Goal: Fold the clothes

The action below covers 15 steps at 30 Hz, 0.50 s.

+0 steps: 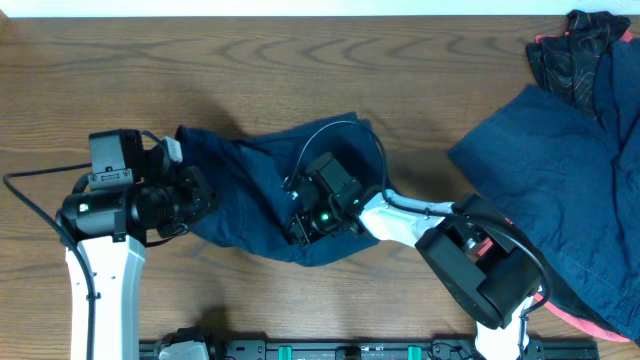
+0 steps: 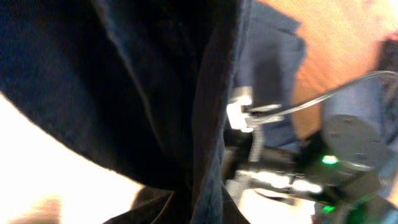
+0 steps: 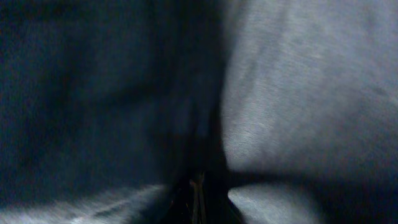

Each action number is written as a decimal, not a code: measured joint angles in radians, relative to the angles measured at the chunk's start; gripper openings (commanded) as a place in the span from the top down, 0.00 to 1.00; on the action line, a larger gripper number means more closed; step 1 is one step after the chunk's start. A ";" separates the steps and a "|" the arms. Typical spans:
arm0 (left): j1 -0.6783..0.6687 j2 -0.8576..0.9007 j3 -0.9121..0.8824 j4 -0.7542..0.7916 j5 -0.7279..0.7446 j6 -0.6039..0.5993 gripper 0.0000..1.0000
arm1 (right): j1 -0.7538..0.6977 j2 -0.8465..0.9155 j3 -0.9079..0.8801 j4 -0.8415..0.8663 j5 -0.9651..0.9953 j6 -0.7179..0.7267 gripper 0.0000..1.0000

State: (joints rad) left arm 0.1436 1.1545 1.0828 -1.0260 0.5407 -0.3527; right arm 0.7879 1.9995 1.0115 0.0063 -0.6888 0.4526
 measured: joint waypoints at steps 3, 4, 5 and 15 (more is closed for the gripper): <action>-0.030 0.000 0.000 0.037 0.052 -0.041 0.94 | 0.012 0.001 0.000 0.024 -0.004 0.013 0.99; -0.040 0.000 0.000 0.053 0.064 -0.052 0.94 | 0.013 0.001 0.000 0.028 -0.005 0.016 0.99; -0.053 0.000 0.000 0.075 0.081 -0.069 0.94 | 0.014 0.001 0.000 0.030 -0.007 0.019 0.99; -0.128 0.000 0.000 0.237 0.160 -0.162 0.94 | 0.049 0.001 0.001 0.141 -0.007 0.056 0.99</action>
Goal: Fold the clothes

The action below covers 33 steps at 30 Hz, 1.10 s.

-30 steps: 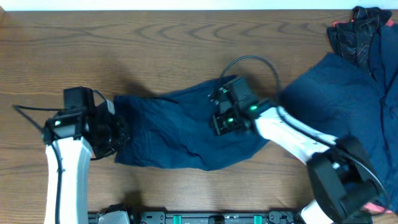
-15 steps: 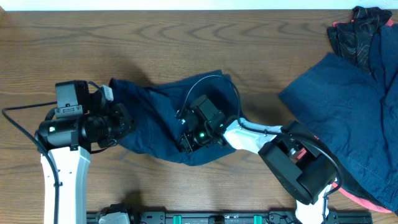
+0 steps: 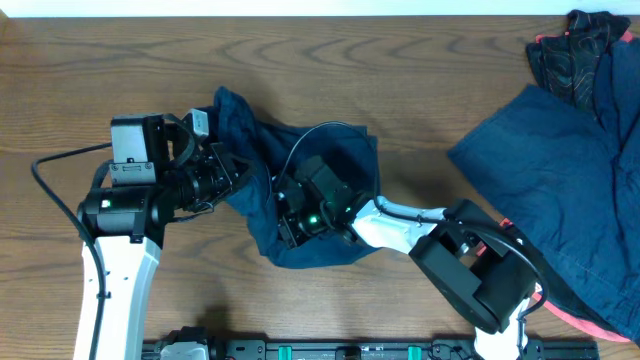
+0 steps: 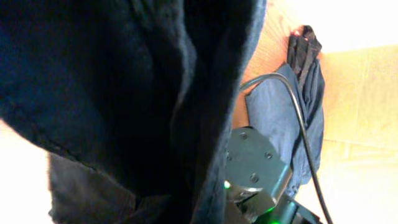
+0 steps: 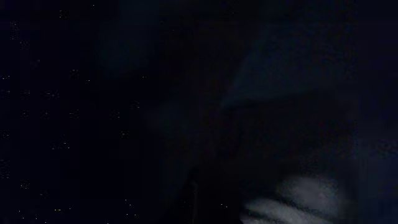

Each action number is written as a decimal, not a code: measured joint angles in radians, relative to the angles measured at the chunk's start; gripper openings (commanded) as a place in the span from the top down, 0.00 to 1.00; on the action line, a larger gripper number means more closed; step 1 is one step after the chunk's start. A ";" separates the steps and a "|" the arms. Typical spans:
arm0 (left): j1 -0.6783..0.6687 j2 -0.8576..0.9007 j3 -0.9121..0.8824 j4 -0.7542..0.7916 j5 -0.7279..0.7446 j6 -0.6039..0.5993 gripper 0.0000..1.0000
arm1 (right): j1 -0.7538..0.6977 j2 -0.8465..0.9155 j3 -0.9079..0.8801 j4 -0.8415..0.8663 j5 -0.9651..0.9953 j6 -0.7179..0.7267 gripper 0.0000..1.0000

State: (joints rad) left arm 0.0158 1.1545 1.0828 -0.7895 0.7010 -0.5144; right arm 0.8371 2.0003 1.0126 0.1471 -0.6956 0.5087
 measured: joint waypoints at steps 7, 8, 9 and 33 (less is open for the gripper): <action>-0.048 0.000 0.000 -0.056 -0.063 -0.006 0.93 | -0.017 0.000 0.000 -0.036 0.004 0.011 0.98; -0.059 0.000 0.000 -0.061 -0.076 -0.005 0.94 | -0.033 0.000 0.000 -0.056 0.004 0.011 0.98; -0.071 0.000 0.000 -0.063 -0.088 -0.005 0.94 | -0.053 -0.003 0.000 -0.080 0.006 0.011 0.97; -0.203 0.039 0.000 0.082 -0.189 -0.005 0.94 | -0.524 -0.157 0.008 -0.711 0.378 -0.206 0.99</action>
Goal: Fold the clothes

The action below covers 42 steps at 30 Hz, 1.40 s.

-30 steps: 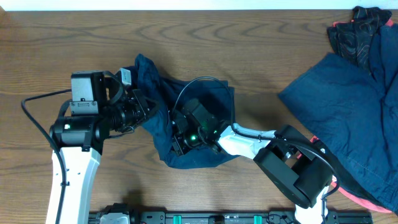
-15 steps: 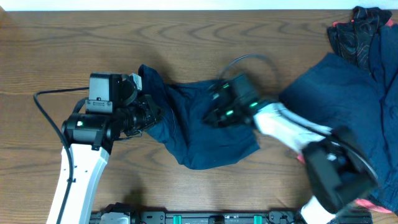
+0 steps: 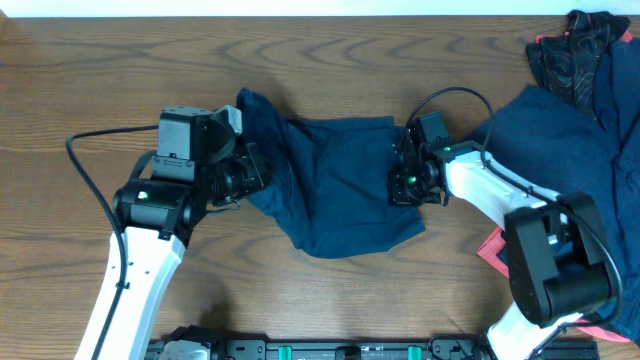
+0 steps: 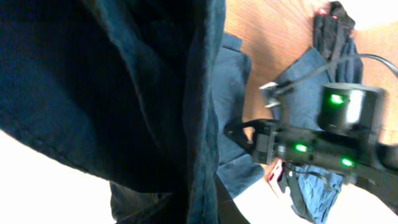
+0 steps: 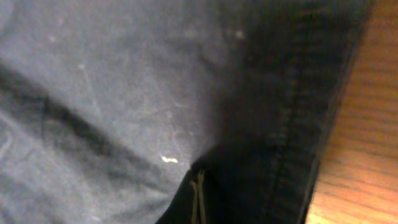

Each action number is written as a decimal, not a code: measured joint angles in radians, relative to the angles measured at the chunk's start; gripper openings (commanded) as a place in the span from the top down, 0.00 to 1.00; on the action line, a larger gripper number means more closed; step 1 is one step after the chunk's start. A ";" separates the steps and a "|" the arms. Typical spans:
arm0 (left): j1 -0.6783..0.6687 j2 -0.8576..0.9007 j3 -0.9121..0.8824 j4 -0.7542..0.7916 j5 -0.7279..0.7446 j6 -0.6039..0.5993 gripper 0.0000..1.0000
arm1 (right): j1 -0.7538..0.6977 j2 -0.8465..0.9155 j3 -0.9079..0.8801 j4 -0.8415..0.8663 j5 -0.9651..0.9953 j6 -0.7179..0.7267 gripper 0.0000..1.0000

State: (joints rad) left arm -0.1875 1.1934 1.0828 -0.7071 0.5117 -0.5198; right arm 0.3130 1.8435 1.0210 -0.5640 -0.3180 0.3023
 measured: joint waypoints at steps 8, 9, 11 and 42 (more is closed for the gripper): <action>-0.105 0.093 0.000 0.100 -0.006 -0.001 0.94 | 0.000 0.027 0.026 -0.002 -0.005 -0.016 0.99; -0.121 0.110 0.000 0.118 -0.007 -0.002 0.94 | 0.000 0.032 0.031 -0.002 -0.008 -0.019 0.99; -0.155 0.144 0.000 0.159 -0.007 -0.008 0.94 | 0.000 0.036 0.035 -0.002 -0.013 -0.019 0.99; -0.411 0.377 0.000 0.487 -0.015 -0.104 0.86 | 0.000 0.042 0.045 -0.015 -0.024 -0.024 0.87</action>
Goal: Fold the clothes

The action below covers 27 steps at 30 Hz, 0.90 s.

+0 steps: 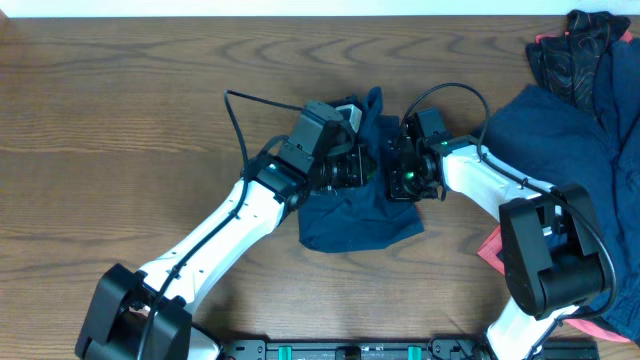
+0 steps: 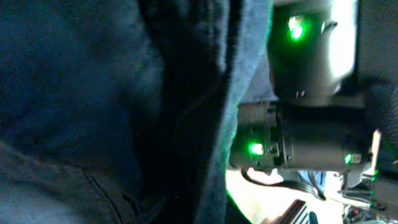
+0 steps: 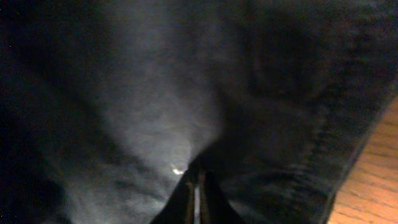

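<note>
A navy garment (image 1: 360,222) lies bunched at the table's middle, its upper part lifted and doubled between my two grippers. My left gripper (image 1: 360,172) is shut on the garment's upper edge; in its wrist view dark cloth (image 2: 93,93) covers the fingers. My right gripper (image 1: 402,182) sits just to the right of it, almost touching. In the right wrist view its fingertips (image 3: 196,182) are pressed together on a fold of the navy cloth (image 3: 143,112). The right arm's wrist with green lights (image 2: 311,143) fills the left wrist view's right side.
A pile of clothes lies at the right: a large blue garment (image 1: 565,165), a dark patterned one (image 1: 580,50) at the far corner, and a pink edge (image 1: 493,247) by the right arm's base. Bare wooden table (image 1: 120,100) stretches to the left.
My left gripper has moved right, from the garment's left end to just beside the right gripper, with the cloth in it. The garment is now doubled and narrower. The right gripper has stayed put.
Both grippers first held the navy garment crumpled at the table's left-centre. It was then bunched tighter between them. Later it hung stretched wide between the two grippers near the middle. Now its left end is brought over to the right end.
</note>
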Each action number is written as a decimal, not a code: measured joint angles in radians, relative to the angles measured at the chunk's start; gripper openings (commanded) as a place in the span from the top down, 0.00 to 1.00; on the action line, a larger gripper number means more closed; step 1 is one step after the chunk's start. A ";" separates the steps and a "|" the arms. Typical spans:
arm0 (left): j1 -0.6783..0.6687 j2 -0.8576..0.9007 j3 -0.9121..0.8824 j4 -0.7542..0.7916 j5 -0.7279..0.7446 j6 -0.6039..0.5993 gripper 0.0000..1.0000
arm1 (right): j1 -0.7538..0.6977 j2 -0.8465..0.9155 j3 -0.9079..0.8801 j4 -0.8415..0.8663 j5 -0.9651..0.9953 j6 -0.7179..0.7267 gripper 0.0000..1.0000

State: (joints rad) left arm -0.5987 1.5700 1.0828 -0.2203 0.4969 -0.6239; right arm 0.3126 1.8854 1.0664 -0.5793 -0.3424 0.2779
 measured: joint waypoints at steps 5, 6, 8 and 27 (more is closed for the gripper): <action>-0.006 0.000 0.000 -0.015 0.001 -0.002 0.61 | -0.007 -0.008 0.028 -0.102 0.013 -0.004 0.62; -0.006 0.000 0.000 -0.016 0.001 -0.003 0.58 | -0.015 -0.015 0.029 -0.127 0.026 -0.002 0.58; -0.006 0.000 0.000 -0.016 0.001 -0.006 0.57 | -0.040 -0.038 0.032 -0.167 0.060 -0.005 0.51; 0.168 0.000 0.000 -0.016 -0.254 0.018 0.57 | -0.119 -0.401 0.073 -0.310 0.115 -0.080 0.54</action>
State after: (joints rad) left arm -0.4309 1.5700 1.0828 -0.2367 0.2424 -0.6060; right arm 0.1932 1.4845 1.1397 -0.8890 -0.2272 0.1982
